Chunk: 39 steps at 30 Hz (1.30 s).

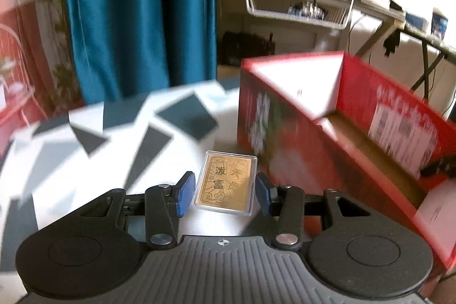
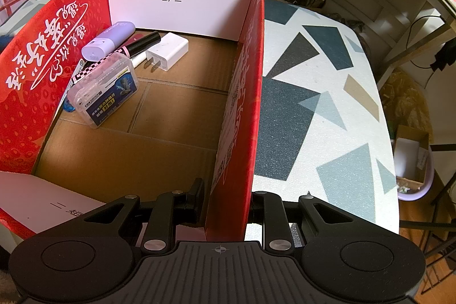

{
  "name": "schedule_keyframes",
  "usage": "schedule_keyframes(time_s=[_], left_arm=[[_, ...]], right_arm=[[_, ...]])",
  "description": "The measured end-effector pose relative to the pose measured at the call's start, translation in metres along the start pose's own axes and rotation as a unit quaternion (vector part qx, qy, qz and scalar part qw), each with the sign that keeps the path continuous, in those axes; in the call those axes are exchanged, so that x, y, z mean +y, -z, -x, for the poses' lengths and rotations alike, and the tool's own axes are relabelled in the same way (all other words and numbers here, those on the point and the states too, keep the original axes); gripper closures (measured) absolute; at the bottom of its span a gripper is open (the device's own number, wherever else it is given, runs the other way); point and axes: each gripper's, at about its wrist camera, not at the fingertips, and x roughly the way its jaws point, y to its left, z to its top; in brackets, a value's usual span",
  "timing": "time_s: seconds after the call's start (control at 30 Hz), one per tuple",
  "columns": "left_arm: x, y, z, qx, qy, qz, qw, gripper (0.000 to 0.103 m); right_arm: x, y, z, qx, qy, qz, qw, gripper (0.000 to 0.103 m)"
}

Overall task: Organize rigid objects
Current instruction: 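Carry the gold card with the left tool and release it into the box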

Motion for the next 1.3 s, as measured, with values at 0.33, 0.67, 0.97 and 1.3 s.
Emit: schedule_keyframes(time_s=[0.33,0.67,0.97,1.3], left_arm=[[-0.058,-0.063,0.002,-0.054,0.047,-0.111,0.9912,0.054],[-0.096,-0.057,-0.05,-0.007,0.074,-0.178,0.9812,0.054],[-0.093,-0.051,-0.052,0.01,0.082,-0.204,0.9755,0.054],[-0.092,-0.052,-0.051,0.017,0.085,-0.196,0.9768,0.054]], right_arm=[[0.0,0.0,0.0,0.0,0.0,0.0,1.0,0.081],[0.0,-0.001,0.001,-0.001,-0.003,-0.001,1.0,0.08],[0.0,-0.001,0.0,-0.001,-0.002,-0.001,1.0,0.08],[0.0,-0.001,0.001,-0.001,-0.003,-0.001,1.0,0.08]])
